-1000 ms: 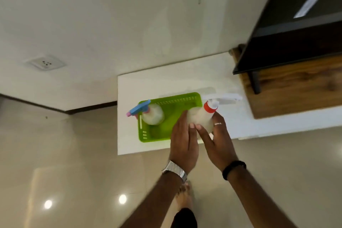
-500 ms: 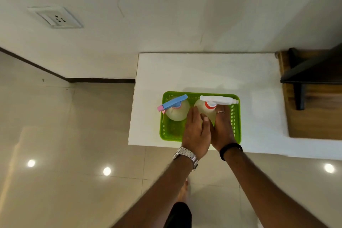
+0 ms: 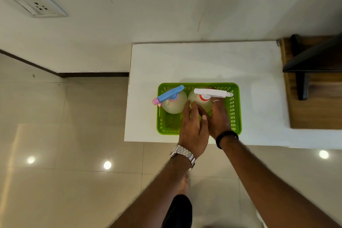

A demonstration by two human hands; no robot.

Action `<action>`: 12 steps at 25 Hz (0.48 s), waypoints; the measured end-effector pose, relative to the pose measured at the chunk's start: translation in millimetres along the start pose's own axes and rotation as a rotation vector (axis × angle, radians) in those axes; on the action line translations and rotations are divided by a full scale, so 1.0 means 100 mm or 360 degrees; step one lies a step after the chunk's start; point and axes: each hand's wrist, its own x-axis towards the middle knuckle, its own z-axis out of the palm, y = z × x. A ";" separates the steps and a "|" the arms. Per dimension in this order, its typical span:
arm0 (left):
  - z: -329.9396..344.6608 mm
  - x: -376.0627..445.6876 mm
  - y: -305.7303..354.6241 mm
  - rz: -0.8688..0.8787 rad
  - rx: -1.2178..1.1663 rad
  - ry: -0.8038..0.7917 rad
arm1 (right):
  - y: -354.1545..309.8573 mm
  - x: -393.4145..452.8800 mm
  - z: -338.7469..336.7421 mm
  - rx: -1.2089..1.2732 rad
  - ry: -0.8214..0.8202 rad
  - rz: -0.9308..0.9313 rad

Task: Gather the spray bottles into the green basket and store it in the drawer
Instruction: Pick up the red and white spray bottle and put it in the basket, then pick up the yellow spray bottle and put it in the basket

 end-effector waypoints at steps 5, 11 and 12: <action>-0.06 -0.13 0.05 -0.0056 0.0028 -0.0010 | -0.04 -0.17 -0.22 0.0092 0.0059 0.0137; -0.02 -0.78 0.06 0.0399 0.0203 0.0044 | 0.12 -1.10 -0.68 0.0212 0.0477 0.0026; 0.04 -0.91 0.02 0.0460 0.0258 -0.0044 | 0.18 -1.29 -0.71 0.0230 0.0480 0.0028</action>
